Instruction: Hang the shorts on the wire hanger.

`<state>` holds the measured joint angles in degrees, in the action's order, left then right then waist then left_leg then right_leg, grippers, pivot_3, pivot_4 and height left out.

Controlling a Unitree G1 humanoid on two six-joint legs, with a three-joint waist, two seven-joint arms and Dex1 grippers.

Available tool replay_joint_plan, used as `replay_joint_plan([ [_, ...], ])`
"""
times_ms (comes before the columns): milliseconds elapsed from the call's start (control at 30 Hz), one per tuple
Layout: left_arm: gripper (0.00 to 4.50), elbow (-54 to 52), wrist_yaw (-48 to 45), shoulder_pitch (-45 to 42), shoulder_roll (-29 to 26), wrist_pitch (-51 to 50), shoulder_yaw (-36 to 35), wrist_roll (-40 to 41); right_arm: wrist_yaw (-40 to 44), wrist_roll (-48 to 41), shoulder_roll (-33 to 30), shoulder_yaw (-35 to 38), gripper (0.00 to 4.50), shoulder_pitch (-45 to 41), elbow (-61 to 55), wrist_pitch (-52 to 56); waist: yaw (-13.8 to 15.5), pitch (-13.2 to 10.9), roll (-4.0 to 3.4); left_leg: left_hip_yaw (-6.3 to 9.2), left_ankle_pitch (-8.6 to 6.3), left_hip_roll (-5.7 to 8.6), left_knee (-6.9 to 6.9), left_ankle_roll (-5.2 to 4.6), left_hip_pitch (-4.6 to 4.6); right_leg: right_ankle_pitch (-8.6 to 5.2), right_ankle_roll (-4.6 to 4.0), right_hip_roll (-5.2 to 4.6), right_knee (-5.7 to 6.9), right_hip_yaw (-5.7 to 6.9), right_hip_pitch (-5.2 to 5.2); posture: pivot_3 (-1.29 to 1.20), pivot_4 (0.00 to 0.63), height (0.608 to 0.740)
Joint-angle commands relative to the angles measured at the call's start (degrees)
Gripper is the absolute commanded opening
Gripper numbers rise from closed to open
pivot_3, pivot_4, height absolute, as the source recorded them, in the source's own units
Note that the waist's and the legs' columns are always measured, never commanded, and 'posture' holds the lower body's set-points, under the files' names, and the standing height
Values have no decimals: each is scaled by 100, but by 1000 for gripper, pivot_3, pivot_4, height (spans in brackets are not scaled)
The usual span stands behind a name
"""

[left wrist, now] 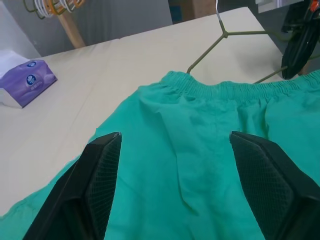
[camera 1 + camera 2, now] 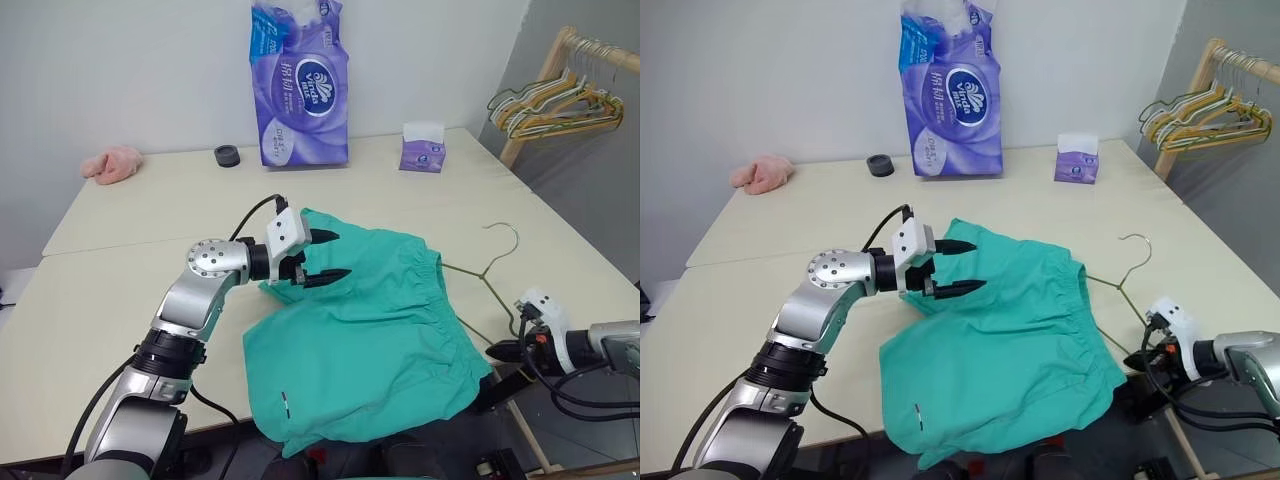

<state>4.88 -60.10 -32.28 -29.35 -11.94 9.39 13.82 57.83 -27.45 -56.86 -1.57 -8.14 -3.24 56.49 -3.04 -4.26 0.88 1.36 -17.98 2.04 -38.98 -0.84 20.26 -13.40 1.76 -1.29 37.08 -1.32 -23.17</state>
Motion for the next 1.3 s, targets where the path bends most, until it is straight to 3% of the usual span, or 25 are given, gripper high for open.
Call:
replay_joint_plan([
  [33,3645,-79,136,-143,44,62,-185,51,8,115,120,-34,0,-376,198,-198,2,0,0,0,0,0,0,0,0,0,0,0,0,0,0,-102,37,740],
  [400,3645,56,399,-233,141,-365,-458,286,-291,-83,440,256,0,-1146,-435,-69,28,2,-3,7,0,0,0,1,6,2,-2,-5,1,5,-5,-106,35,740],
  [533,4468,266,472,-602,217,-384,-713,472,-395,-29,430,111,0,-1178,-1093,-192,43,2,-3,11,0,1,-1,1,11,2,-2,-6,1,9,-8,-109,31,740],
  [700,4468,196,181,-835,134,-738,-760,753,-378,40,433,-124,0,-1114,-1504,-306,47,5,-5,12,0,3,-1,1,13,3,-2,-9,0,11,-9,-116,29,740],
  [933,4468,100,-974,-861,-588,-20,-21,158,-146,403,94,-619,0,-1023,-1957,-808,-7,6,-5,12,1,4,0,3,15,3,-4,-10,1,12,-14,-120,28,740],
  [1300,4468,349,-1164,-1001,-364,570,231,-209,52,793,-62,-949,0,-1021,-2198,-1287,-5,6,-5,12,1,5,-5,2,17,3,-3,-11,1,13,-13,-127,27,740],
])
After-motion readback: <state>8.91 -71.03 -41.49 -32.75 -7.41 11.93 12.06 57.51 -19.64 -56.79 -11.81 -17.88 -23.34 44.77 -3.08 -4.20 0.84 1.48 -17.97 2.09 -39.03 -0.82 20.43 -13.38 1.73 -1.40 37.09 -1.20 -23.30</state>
